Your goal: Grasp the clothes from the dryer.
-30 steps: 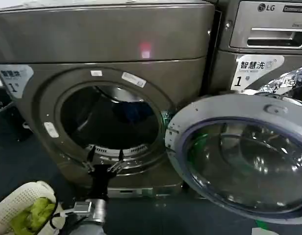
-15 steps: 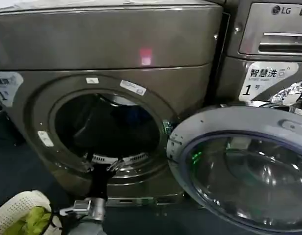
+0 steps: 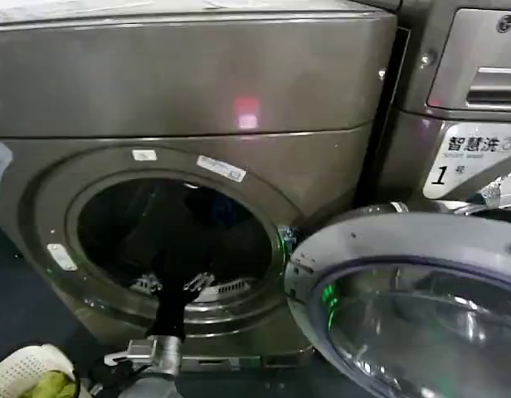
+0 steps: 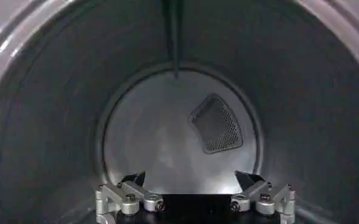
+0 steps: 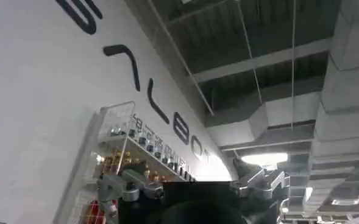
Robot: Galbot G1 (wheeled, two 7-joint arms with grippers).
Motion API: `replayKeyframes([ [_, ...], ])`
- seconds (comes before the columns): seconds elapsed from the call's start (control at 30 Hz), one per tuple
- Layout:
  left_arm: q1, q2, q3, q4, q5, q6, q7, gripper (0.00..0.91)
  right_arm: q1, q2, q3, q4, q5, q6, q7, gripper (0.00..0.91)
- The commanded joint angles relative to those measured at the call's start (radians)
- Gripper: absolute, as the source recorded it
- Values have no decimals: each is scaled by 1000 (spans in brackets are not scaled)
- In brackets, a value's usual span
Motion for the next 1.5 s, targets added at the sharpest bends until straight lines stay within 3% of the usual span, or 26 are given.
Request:
replayKeyframes([
  [0.03,-1,1,0,1,1,0,2,907,0,-1,2,-4,-1,1,0,907],
  [1.1,-26,1,6,32,5,-17,23,907,-4,15,8,2,1,7,-9,907],
  [1.23,-91,5,1,88,-6,-16,23,907,-19,17,20,-2,-23,-4,-10,907],
  [1.5,-382,7,-11,390,-34,-14,27,907,-39,24,40,-2,-54,-20,-19,907],
])
